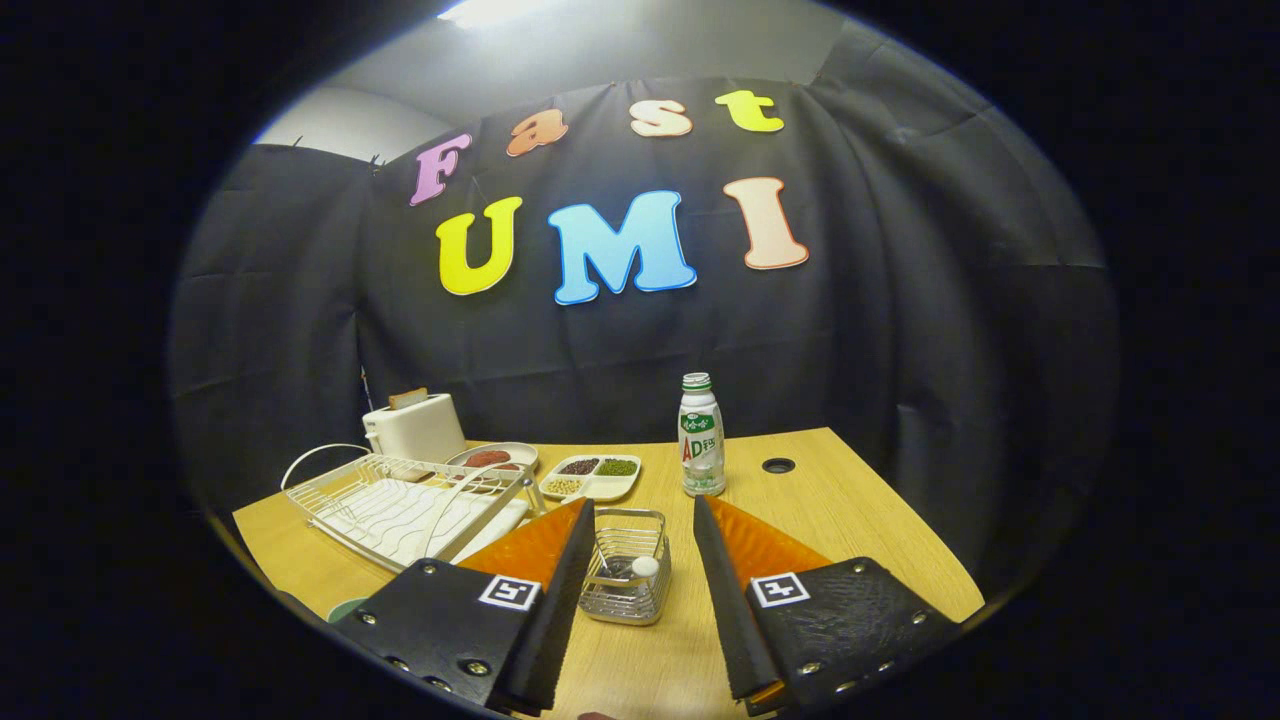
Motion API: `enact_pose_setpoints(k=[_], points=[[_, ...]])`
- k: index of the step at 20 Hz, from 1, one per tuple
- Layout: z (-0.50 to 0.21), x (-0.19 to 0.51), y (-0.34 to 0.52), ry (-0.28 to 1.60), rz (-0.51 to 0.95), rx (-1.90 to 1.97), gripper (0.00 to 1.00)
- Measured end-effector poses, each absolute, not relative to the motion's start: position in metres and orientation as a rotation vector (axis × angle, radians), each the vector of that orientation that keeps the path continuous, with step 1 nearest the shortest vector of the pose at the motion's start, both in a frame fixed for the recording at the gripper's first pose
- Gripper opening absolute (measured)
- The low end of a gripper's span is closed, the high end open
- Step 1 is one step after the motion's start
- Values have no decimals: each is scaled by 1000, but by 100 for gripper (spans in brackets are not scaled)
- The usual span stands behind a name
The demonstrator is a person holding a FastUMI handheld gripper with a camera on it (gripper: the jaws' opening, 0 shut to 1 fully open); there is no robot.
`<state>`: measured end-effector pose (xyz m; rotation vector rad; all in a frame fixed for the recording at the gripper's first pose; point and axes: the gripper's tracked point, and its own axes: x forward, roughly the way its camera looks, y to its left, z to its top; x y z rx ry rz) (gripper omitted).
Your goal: Take the plate from the dish rack, then take the spoon from the basket and place it into the plate.
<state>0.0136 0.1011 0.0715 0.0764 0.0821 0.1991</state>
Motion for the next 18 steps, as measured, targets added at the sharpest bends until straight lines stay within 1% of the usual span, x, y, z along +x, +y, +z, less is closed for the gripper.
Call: enact_pose_setpoints(k=[3,6,7,8,9,10,11,12,13,14,18], points=[[55,35,102,81,186,72,62],[37,49,105,125,183,58,62],[30,52,105,129,186,40,50],[35,50,107,115,191,31,42],[33,49,113,118,212,23,23],[36,46,115,118,212,19,23],[36,45,116,120,217,9,13],[37,45,118,123,220,4,13],[43,42,120,122,217,1,8],[46,40,125,125,230,6,8],[69,31,122,131,208,-12,8]])
